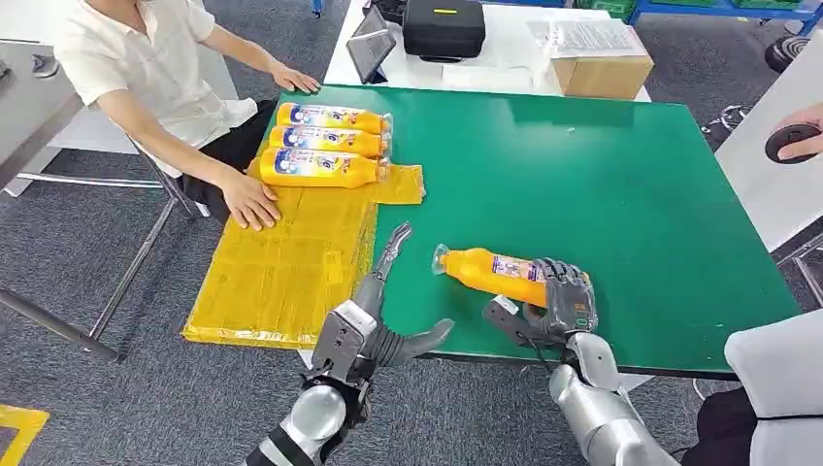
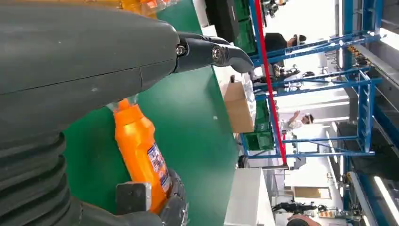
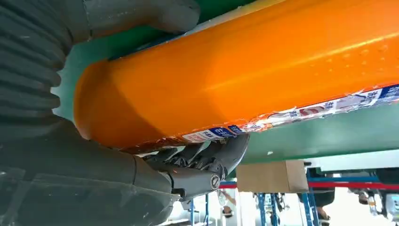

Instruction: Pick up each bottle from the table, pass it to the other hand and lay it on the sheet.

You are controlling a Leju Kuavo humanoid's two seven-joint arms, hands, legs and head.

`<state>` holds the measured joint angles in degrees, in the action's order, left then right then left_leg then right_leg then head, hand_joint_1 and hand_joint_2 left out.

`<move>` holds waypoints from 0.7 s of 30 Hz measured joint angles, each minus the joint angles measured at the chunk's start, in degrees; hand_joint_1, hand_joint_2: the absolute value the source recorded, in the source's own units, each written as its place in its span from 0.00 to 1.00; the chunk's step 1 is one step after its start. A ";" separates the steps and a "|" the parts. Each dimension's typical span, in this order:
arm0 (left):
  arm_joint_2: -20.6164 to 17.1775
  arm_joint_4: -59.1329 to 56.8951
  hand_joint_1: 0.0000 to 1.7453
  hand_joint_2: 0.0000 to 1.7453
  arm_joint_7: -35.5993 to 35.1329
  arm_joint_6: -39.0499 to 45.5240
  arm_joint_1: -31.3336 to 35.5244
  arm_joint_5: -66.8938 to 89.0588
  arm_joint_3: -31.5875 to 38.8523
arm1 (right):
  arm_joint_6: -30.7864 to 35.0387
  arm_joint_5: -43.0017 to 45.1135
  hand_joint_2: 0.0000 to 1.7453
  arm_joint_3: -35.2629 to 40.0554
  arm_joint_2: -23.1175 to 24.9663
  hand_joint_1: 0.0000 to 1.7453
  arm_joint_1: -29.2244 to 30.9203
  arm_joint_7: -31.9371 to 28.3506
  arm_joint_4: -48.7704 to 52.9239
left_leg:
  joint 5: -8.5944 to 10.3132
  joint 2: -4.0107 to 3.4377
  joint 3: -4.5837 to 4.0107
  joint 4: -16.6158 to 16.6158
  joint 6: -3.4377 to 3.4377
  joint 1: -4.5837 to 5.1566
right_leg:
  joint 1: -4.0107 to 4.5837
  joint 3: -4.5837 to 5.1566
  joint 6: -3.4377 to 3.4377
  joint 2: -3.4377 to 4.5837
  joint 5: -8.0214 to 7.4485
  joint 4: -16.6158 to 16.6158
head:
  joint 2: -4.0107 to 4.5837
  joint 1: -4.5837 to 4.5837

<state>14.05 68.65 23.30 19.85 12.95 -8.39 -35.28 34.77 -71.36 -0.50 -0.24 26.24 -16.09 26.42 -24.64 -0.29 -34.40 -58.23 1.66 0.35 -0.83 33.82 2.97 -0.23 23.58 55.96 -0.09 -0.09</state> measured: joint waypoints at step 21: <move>0.07 -0.33 0.00 1.00 3.59 1.97 -0.73 -3.76 0.05 | -8.03 16.85 1.00 -1.29 -0.04 1.00 2.06 -11.69 -2.36 | -0.15 -0.34 0.59 0.02 -0.03 -0.05 | 0.04 -1.24 -0.01 0.33 -0.10 -0.15 | 0.00 -0.04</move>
<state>14.12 68.33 26.89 21.82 12.22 -12.15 -35.23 26.74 -54.52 -1.80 -0.28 28.31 -27.77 24.07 -24.79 -0.64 -33.82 -58.20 1.63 0.30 -0.79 32.59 2.96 0.10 23.48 55.81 -0.09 -0.13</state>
